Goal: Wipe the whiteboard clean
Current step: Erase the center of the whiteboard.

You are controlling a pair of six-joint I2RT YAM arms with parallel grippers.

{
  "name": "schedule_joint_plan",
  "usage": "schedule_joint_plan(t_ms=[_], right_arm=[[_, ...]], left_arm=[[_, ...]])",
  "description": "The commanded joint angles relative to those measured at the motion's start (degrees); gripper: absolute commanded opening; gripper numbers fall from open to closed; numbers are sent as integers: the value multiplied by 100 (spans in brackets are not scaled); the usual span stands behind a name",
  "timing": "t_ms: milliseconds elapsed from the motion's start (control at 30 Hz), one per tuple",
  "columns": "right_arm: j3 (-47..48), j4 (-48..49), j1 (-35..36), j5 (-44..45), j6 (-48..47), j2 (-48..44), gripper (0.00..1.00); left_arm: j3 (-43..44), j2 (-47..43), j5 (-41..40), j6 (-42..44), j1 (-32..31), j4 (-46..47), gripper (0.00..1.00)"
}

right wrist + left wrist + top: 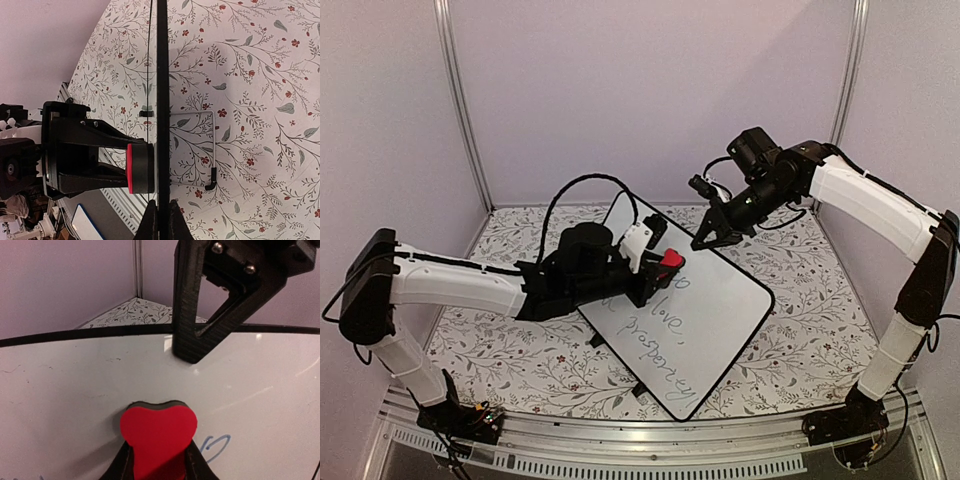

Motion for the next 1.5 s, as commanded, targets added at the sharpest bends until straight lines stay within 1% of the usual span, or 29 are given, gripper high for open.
schedule_joint_plan(t_ms=[0,300,767,967,1200,1467], right_arm=[[45,90,171,-437,20,31,0],[-94,152,170,-464,9,-34,0],[-131,161,171,-468,3,-61,0],[-131,176,164,-485,22,-39,0],[-135,169,170,-498,23,-37,0],[-140,171,171,-507,25,-39,0]], left_arm=[[-85,199,-46,0,3,441,0],[-744,1,17,-327,35,774,0],[-1270,-340,-122,-557,44,667,0],[-1103,-302,-210,-445,49,679,0],[-644,-60,-208,-308,71,653,0],[-204,214,-23,-199,103,670,0]])
